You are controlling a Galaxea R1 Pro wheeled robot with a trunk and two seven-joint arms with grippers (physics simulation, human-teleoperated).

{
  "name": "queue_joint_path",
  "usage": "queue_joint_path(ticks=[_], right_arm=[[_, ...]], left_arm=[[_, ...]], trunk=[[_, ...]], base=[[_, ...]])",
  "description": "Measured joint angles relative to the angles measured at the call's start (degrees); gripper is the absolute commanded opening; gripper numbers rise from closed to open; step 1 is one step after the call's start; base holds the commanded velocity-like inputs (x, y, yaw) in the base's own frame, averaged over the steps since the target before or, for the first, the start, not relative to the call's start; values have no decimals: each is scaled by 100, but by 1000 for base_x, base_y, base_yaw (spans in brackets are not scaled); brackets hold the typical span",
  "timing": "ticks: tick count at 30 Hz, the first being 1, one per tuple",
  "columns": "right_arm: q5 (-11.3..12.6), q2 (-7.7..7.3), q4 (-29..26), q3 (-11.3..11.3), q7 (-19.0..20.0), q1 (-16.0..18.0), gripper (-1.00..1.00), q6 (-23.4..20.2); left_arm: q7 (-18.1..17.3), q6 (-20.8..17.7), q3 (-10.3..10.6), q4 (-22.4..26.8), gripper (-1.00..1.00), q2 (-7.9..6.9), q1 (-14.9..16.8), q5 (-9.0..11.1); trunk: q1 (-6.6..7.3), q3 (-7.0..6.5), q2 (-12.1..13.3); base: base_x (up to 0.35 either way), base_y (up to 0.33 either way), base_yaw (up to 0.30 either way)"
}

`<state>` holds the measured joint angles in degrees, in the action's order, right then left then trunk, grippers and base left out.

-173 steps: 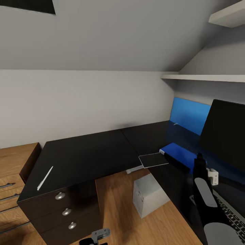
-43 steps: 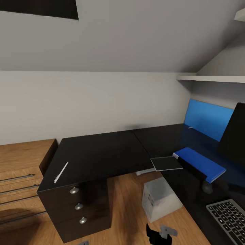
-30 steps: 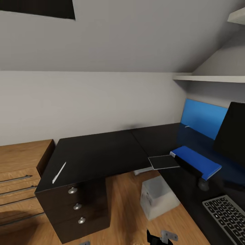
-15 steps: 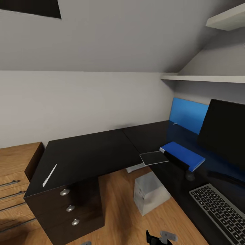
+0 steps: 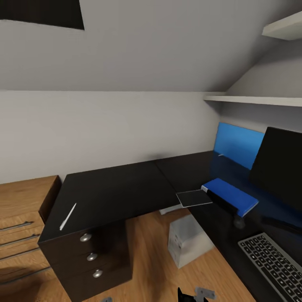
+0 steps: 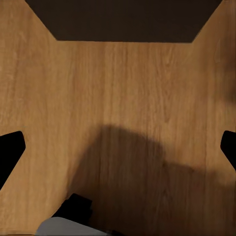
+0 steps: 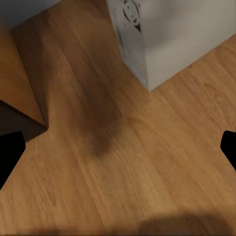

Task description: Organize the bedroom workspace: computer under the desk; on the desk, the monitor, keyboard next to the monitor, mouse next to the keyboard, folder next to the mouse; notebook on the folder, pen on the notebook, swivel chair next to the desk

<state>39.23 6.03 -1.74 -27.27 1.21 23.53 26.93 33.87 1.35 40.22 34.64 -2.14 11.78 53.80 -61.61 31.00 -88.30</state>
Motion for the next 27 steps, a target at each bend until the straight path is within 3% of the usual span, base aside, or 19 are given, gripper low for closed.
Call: queue_joint_path(ticks=[3, 9, 10, 11, 13, 14, 15, 16, 17, 18, 19, 23, 27], right_arm=[[-31, 2, -5, -4, 1, 1, 100, 6], [-545, 17, -114, -113, -5, 5, 100, 263], [-622, 27, -259, -121, -18, 6, 100, 312], [-702, 15, -831, -108, -109, 14, 100, 306], [-705, -54, -1462, -86, -344, 21, 100, 141], [-708, -292, -2237, -65, -873, 39, 100, -409], [-743, -418, -2809, -69, -1185, 42, 100, -837], [-735, -693, -3567, -47, -1708, 52, 100, -1790], [-750, -935, -4671, 14, -2137, 71, 100, -2631], [-733, -1054, -5392, 191, -2439, 81, 100, -3154], [-725, -1103, -5707, 364, -2615, 91, 100, -3460], [-717, -1174, -6243, 819, -2871, 141, 100, -4103], [-721, -1217, -6291, 942, -2933, 153, 100, -4201]], left_arm=[[-1, 0, 0, -79, 100, 5, 0, -9], [5, 28, 5, -3, 100, 56, 1, -29], [9, 61, 8, 158, 100, 99, 0, -40], [30, 102, 8, 722, 100, 126, 2, -102], [101, 61, 5, 1385, 100, 72, 2, -204], [399, -275, -18, 2135, 100, -78, 3, -295], [639, -599, -40, 2621, 100, -144, 4, -318], [1061, -1323, -268, 3313, 100, -193, 3, -356], [1265, -1912, -609, 3850, 100, -146, 2, -374], [1338, -2248, -857, 4154, 100, -65, 3, -378], [1365, -2425, -1013, 4338, 100, -18, 3, -380], [1410, -2766, -1307, 4712, 100, 43, 2, -390], [1431, -2807, -1400, 4737, 100, -15, 2, -417]], trunk=[[66, -52, 120], [198, -159, 361], [220, -177, 401], [242, -195, 441], [286, -231, 522], [308, -250, 562], [330, -268, 602], [352, -285, 642], [374, -305, 683], [396, -323, 722], [418, -339, 763], [462, -375, 844], [462, -375, 844]], base=[[0, 0, 153], [0, 0, 27], [0, 0, 4], [0, 0, 2], [0, 0, 1], [0, 0, 0], [0, 0, 0], [0, 0, 0], [0, 0, 0], [0, 0, 0], [0, 0, 0], [0, 0, 0], [0, 0, 0]])
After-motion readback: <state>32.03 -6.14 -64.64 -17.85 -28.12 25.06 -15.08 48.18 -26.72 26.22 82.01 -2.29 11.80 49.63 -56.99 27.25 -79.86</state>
